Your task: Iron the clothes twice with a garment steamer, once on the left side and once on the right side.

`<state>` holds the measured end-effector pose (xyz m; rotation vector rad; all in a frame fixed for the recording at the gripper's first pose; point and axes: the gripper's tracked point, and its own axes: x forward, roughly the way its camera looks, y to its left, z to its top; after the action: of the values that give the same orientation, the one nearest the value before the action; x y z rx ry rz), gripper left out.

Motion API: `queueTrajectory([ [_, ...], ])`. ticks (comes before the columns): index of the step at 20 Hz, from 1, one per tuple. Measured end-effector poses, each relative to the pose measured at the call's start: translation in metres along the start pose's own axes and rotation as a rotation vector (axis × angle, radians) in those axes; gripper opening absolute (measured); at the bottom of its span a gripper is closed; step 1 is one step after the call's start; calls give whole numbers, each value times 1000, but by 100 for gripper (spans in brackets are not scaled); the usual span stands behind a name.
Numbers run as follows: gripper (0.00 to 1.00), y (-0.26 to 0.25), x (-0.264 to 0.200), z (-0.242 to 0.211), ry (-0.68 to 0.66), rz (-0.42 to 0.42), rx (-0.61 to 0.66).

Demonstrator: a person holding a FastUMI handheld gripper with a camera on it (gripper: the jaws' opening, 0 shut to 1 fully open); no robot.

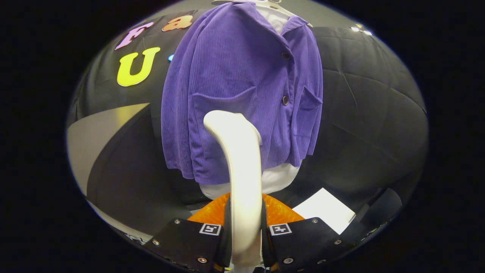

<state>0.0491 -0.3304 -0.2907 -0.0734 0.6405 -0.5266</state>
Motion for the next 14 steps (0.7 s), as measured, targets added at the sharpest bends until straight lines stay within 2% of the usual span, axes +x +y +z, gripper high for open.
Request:
queueTrajectory([
  [7,32,-51,-45,36,-109,134,-28],
  [10,32,-80,-61,58,-160,152,-64],
  [14,32,-107,-85,107,-255,192,-22],
])
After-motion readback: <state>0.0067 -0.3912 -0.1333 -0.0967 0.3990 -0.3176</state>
